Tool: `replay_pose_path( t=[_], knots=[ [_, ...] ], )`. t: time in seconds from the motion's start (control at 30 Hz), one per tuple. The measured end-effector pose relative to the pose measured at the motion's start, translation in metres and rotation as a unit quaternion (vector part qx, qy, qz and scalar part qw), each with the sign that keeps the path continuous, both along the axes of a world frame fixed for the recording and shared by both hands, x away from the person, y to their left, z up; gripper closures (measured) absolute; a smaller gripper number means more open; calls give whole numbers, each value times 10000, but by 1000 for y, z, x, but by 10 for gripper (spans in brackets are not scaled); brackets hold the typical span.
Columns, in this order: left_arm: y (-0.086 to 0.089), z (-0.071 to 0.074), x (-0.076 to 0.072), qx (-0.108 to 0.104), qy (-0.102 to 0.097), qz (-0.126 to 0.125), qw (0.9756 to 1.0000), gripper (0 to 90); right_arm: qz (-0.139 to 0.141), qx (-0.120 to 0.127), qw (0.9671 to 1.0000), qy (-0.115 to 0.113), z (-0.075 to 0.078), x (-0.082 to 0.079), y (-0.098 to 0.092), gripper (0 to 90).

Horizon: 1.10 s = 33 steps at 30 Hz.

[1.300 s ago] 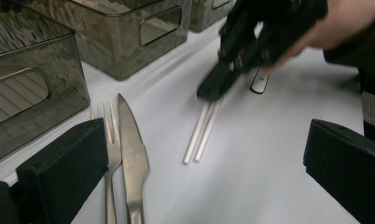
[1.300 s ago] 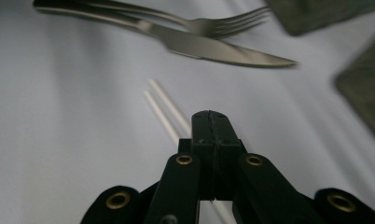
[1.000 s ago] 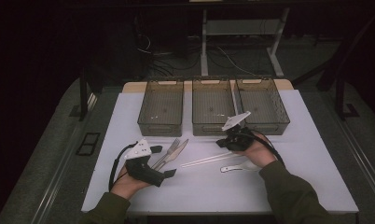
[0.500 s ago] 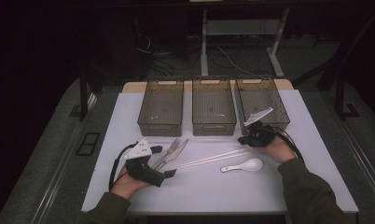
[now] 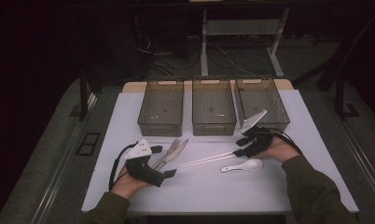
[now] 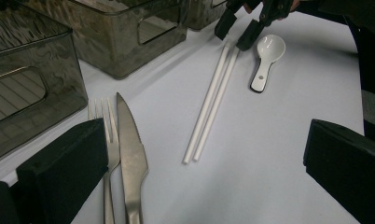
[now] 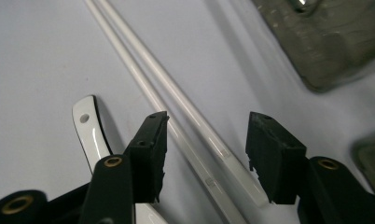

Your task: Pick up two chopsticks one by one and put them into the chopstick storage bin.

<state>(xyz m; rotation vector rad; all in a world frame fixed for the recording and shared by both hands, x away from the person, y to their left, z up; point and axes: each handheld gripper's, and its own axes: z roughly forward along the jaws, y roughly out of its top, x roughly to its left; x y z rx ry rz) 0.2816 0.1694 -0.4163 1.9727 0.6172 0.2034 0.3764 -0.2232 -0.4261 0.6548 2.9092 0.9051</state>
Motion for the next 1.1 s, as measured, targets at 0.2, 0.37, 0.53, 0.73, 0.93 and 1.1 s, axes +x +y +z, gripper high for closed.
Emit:
replay_pose_path(
  t=[0.2,0.37,0.53,0.73,0.93,1.1],
  knots=[
    [0,0,0,-12,-1,1,10000,0,303,-348,9989,-120,-4,-1,14,496],
    [0,0,0,-12,2,3,10000,0,466,-604,9968,-259,-5,-2,17,535],
    [0,0,0,-9,-2,-4,10000,0,546,-714,9954,-321,-4,-3,19,563],
    [1,0,0,-21,-5,12,10000,0,496,-776,9954,-279,-3,-4,19,637],
    [0,0,0,-20,-5,15,10000,0,470,-812,9952,-266,-2,-4,18,680],
    [1,0,0,-16,0,13,10000,0,440,-847,9952,-213,-2,-5,15,710]
  ],
)
